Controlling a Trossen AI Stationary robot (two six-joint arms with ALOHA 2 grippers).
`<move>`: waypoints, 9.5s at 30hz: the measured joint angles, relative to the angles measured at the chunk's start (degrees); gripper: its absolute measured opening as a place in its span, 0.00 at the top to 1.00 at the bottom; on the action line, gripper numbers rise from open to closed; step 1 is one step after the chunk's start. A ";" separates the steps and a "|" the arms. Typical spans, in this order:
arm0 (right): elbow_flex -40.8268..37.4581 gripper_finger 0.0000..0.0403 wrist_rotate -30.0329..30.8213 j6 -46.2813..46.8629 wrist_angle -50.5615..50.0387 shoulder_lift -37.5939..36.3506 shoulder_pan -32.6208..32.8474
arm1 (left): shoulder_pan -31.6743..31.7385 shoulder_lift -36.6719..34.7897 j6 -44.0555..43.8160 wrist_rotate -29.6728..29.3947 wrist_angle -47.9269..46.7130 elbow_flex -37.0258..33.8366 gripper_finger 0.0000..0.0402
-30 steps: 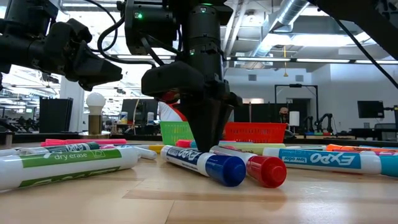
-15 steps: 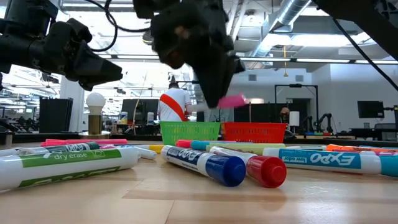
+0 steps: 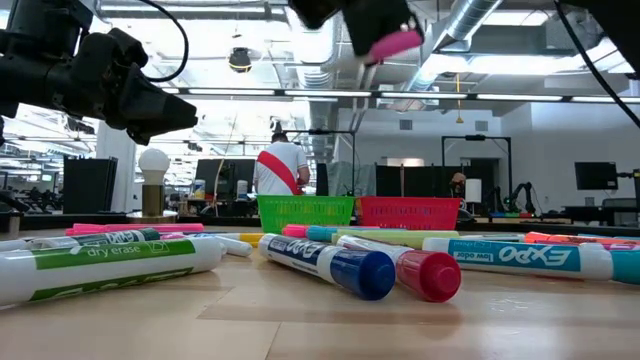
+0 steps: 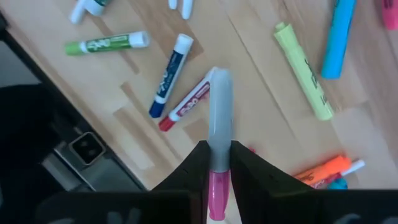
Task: Pick & Place Markers
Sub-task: Put the small pink highlighter pen into the blue bin, then put the top small yellow highlighter pen into the blue bin
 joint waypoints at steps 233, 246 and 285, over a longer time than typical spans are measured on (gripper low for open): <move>-23.00 0.84 11.93 -44.88 20.94 -9.44 -43.28 | 0.02 0.02 0.15 -0.22 0.42 0.00 0.60; -22.86 0.84 12.15 -37.66 8.16 -21.42 -32.29 | 0.04 0.02 0.15 -0.22 0.42 0.00 0.60; -57.22 0.84 16.60 -16.32 16.23 -50.34 -9.56 | 0.00 3.67 8.13 5.63 2.49 10.12 0.60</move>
